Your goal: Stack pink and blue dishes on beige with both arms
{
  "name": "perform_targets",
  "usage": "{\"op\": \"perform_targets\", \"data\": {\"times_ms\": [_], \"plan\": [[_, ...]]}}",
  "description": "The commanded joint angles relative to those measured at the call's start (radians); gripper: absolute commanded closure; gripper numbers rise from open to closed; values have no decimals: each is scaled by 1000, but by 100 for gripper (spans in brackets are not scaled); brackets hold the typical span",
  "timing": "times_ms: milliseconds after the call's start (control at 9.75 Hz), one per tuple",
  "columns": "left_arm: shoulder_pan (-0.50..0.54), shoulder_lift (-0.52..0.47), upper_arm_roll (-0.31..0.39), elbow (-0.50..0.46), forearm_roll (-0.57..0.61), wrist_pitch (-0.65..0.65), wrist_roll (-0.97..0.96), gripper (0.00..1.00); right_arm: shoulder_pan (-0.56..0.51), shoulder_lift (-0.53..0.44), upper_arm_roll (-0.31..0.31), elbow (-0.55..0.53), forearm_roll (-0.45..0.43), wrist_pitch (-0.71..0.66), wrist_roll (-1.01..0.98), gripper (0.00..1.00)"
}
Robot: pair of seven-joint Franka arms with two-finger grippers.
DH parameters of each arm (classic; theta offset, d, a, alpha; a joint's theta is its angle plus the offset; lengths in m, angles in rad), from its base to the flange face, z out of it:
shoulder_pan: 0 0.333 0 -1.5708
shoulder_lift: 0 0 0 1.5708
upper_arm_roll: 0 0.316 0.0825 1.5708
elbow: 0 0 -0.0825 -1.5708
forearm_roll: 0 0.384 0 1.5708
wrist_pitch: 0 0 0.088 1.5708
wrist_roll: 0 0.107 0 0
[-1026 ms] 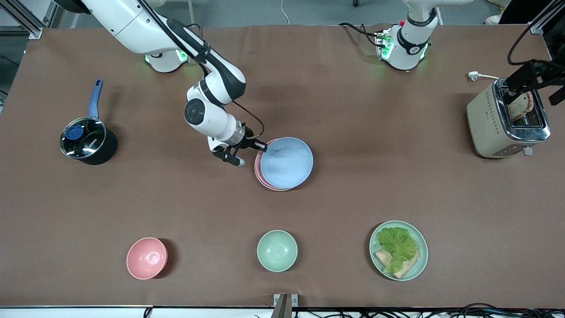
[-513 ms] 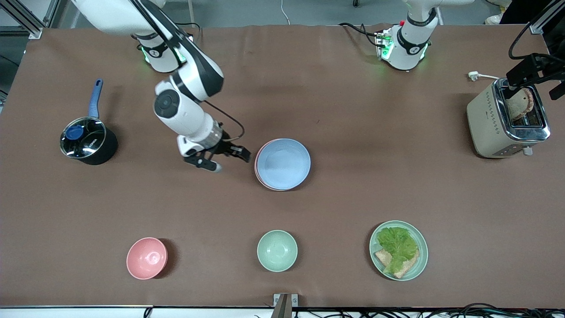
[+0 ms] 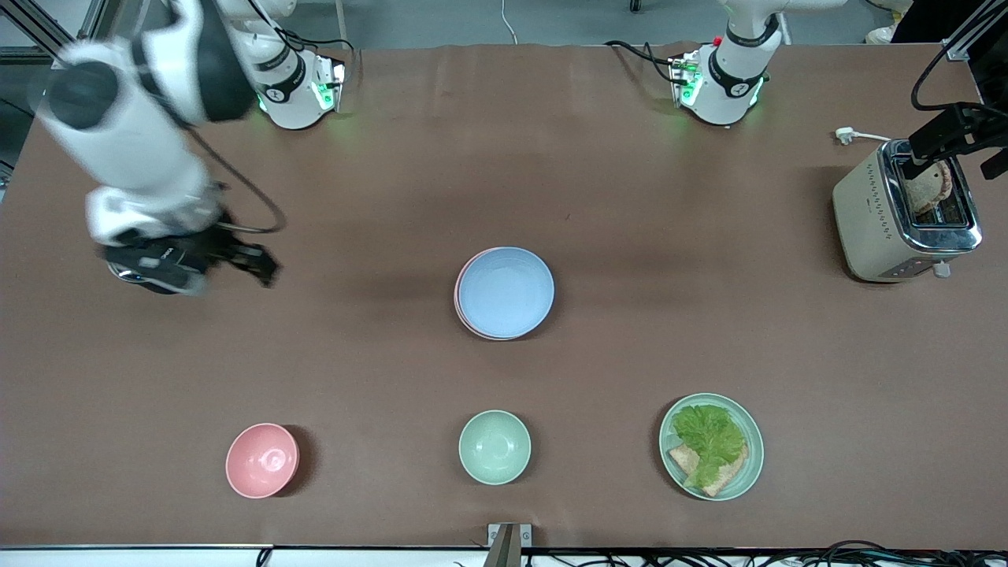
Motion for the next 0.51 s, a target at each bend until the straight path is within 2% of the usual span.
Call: {"op": "perform_targets", "data": {"times_ms": [0,205,308,410], "plan": [[0,11,-15,-22,6,-9,-8,0,32,-10,-132,149,50,-166,-168,0],[4,11,-18,-20,6,-9,-8,0,46,-13,-241,215,102,-278,-357,0],[4,11,-20,-20,4,-10,-6,0,40,-7,-280,252,156,-278,-380,0],[6,11,-20,-22,4,-10,-6,0,35,14,-277,340,150,-297,-381,0]]}}
